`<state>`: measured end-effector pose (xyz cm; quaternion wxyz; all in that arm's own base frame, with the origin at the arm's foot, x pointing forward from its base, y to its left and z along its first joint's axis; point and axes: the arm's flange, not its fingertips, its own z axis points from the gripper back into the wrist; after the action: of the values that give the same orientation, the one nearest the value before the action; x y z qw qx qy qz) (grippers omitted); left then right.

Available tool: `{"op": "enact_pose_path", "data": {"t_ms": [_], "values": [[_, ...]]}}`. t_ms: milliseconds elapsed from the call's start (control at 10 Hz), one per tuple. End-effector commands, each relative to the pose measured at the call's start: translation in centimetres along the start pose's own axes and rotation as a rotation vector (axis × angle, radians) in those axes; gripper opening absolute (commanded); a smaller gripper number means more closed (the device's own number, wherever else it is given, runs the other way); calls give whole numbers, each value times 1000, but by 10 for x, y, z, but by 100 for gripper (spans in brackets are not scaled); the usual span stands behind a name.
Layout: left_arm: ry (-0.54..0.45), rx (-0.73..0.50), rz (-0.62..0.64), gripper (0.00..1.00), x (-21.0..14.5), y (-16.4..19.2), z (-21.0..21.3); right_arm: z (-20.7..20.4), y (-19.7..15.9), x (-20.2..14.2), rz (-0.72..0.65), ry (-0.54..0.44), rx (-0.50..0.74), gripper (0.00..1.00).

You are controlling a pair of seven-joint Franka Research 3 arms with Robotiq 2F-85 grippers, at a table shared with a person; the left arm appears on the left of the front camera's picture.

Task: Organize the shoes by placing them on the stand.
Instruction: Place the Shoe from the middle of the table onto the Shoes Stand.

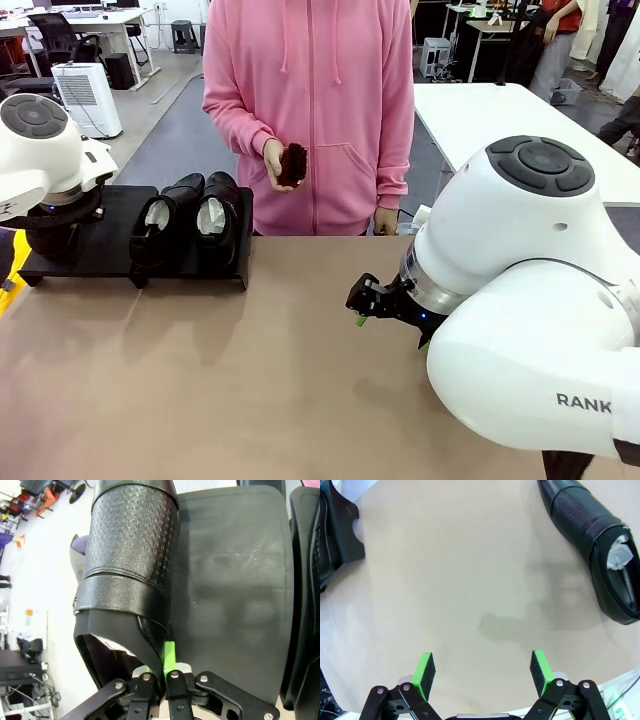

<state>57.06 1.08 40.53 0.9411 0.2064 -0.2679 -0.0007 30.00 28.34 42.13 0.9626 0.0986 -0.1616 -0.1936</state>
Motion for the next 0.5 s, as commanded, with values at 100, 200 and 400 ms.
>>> {"op": "enact_pose_path", "data": {"t_ms": [100,200,400], "values": [[-17,32,54,55,3,2,-2,0,2,3,-2,16,21,100],[-19,35,65,74,3,3,-2,0,2,3,-2,16,21,100],[-17,36,100,93,5,7,1,0,2,3,-2,16,21,100]]}}
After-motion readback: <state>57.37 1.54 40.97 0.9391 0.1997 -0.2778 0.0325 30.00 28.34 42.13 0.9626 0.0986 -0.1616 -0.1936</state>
